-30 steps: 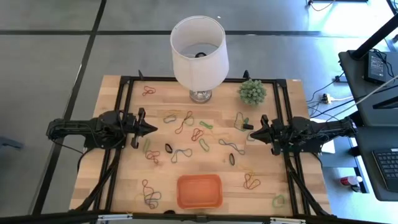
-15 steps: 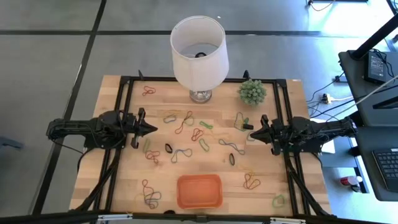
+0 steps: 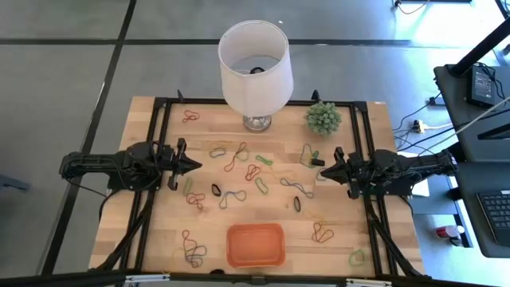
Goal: Pick and place rubber bands into bin
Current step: Put the blue rubber band into the orange bin
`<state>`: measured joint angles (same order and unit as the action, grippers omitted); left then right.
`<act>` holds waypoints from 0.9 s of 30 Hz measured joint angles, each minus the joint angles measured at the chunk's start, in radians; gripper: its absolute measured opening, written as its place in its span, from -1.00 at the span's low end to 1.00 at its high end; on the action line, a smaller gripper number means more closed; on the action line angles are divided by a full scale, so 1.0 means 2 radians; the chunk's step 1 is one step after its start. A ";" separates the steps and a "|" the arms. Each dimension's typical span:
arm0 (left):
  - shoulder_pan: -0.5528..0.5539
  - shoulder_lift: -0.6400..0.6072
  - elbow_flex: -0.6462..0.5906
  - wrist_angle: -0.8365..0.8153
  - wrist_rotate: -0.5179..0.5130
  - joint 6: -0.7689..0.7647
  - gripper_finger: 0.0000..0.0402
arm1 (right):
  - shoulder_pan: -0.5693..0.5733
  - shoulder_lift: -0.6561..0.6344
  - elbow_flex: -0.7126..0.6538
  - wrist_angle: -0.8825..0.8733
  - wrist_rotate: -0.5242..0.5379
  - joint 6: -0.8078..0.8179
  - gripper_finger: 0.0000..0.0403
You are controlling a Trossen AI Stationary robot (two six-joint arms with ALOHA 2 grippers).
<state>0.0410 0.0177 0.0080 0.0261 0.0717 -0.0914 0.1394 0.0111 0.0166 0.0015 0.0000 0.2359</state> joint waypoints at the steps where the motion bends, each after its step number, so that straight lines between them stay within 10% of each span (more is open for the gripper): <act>1: 0.000 0.000 0.000 0.000 0.000 0.000 -0.99 | 0.000 0.000 0.000 0.000 0.003 -0.009 -0.84; 14: 0.000 0.000 0.000 0.000 0.000 0.000 -0.99 | 0.000 0.052 0.053 0.004 0.014 -0.052 -0.98; 27: 0.000 0.000 0.000 0.000 0.000 0.000 -0.99 | 0.001 0.312 0.265 -0.065 0.199 -0.045 -0.99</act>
<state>0.0414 0.0174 0.0078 0.0261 0.0715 -0.0914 0.1406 0.6352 0.5473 -0.1288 0.3979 0.1458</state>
